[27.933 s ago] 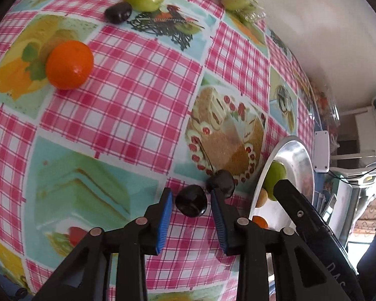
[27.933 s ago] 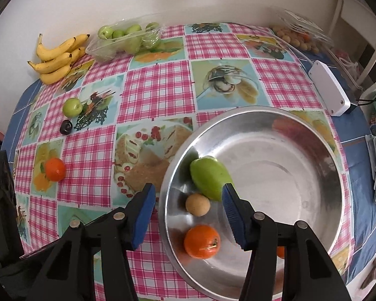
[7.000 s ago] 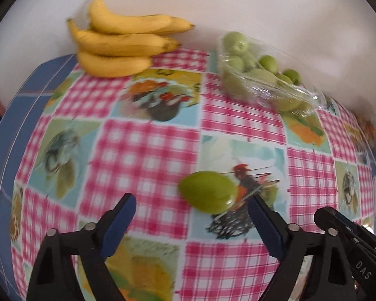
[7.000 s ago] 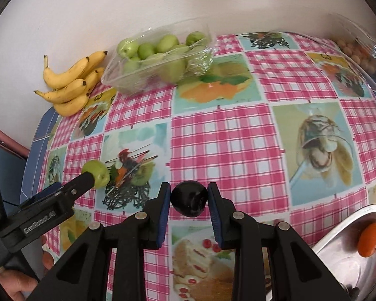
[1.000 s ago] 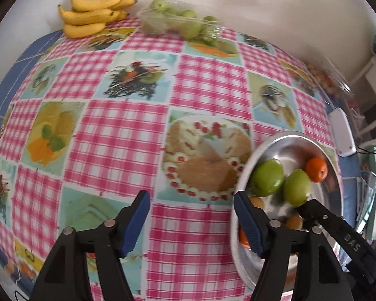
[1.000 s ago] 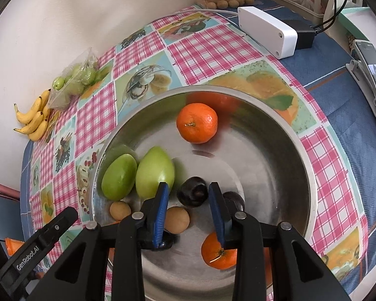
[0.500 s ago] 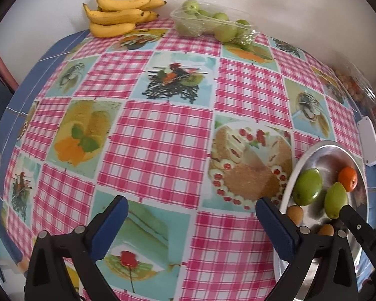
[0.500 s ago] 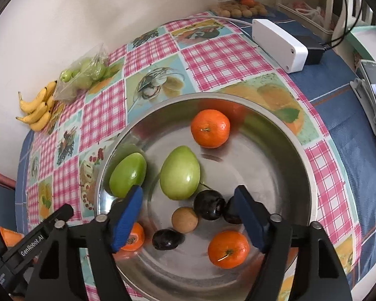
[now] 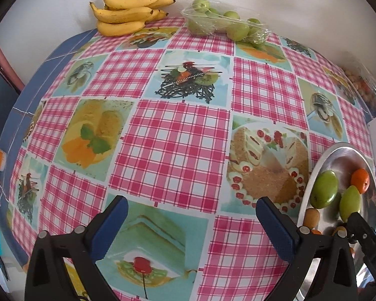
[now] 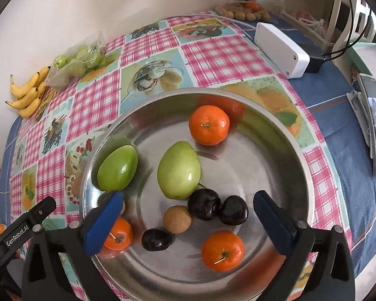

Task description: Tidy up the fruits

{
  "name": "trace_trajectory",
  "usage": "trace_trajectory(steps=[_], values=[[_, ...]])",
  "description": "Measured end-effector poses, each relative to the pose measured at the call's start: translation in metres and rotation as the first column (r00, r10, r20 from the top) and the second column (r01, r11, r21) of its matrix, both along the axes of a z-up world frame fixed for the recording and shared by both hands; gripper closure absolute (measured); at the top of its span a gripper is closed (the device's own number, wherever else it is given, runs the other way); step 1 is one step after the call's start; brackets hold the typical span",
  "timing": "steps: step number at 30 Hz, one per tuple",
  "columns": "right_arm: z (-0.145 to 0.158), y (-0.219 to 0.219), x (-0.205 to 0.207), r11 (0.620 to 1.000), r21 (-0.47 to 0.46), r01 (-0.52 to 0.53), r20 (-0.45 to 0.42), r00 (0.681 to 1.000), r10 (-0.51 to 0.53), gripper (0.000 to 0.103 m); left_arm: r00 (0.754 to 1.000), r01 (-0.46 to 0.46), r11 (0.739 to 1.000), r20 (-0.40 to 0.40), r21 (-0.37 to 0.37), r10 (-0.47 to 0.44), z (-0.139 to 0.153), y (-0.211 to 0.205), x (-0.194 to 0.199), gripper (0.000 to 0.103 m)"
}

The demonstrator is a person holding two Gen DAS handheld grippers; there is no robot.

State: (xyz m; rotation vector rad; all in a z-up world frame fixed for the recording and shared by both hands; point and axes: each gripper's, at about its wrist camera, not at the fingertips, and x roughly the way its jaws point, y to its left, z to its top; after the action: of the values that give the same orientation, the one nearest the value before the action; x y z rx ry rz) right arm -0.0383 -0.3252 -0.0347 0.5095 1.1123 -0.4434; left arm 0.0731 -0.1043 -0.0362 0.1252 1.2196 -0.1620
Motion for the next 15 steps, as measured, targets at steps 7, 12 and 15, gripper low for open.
trace_trajectory(steps=[7,12,15], values=[[0.0017,0.0010,0.0011,1.000,-0.008,-0.009,0.005,1.000,0.009,0.000,1.000,0.007,1.000,0.018,-0.004,-0.007,0.0012,0.0010,0.0014,0.000],[0.0011,0.0013,0.0021,1.000,-0.007,-0.008,0.008,1.000,0.008,0.000,1.000,0.012,1.000,0.029,-0.004,-0.012,0.0020,0.0006,0.0028,0.000],[0.0017,0.0011,0.0019,1.000,-0.009,-0.004,0.015,1.000,0.005,0.000,0.999,0.021,1.000,0.032,-0.008,-0.021,0.0022,-0.0005,0.0019,0.000]])
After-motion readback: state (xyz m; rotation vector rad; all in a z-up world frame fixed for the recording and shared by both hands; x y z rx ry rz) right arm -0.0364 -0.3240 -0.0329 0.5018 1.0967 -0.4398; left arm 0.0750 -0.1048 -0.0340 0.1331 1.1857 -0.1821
